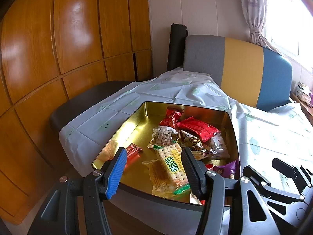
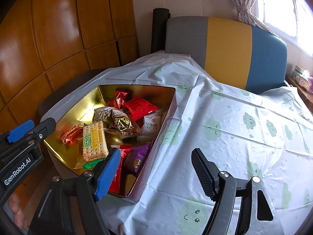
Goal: Organize snacks
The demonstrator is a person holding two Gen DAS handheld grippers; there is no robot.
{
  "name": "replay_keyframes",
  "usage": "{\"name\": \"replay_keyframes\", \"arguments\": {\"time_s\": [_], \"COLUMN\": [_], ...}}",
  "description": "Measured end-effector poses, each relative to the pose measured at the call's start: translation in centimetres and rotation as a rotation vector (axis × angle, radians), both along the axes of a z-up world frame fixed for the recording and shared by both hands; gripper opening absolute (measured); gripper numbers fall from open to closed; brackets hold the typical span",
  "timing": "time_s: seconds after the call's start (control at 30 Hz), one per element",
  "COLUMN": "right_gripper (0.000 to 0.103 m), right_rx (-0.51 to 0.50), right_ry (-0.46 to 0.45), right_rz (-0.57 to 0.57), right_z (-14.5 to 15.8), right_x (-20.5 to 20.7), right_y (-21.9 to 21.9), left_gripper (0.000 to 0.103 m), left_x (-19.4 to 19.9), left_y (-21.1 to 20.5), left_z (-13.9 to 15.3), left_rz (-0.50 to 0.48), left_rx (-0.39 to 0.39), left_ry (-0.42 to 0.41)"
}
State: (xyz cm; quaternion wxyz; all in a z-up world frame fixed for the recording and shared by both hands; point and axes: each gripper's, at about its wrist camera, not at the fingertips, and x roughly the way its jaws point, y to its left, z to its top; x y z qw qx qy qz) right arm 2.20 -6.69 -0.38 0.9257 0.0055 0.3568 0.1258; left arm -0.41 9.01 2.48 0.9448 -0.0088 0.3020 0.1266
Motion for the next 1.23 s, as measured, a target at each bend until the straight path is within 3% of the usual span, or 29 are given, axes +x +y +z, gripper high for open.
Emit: {"name": "replay_keyframes", "arguments": {"time_s": [0.67, 0.93, 1.0, 1.07, 1.23], "right_gripper": [0.077, 0.078, 0.078, 0.078, 0.078], "right_rx": [0.004, 0.003, 0.01, 0.02, 0.046], "right_ry": [0.002, 0.001, 0.002, 0.004, 0.008], "right_rz": [0.003, 0.003, -0.002, -0.01, -0.073], "right_z": [-0.1, -0.1, -0.1, -0.1, 0.2], "right_x": [0.0, 0.0, 0.0, 0.1, 1.1], "right_y": [0.1, 0.0, -0.2, -0.6, -3.5], "left_gripper": [0.059, 0.059, 0.057, 0.046, 0.046], "left_x": [0.1, -0.3, -0.5, -0.5, 0.0], "left_y": [-0.2, -0.9, -0.9, -0.9, -0.4], "left_z": [0.1, 0.3, 0.5, 0.7, 0.5], "left_rz": [-0.007, -0.034, -0.033, -0.031, -0.025], "left_rx": [0.012, 0.049, 0.049, 0.055, 0.033], "left_ry": [0.001, -0.022, -0.042, -0.051, -0.031]}}
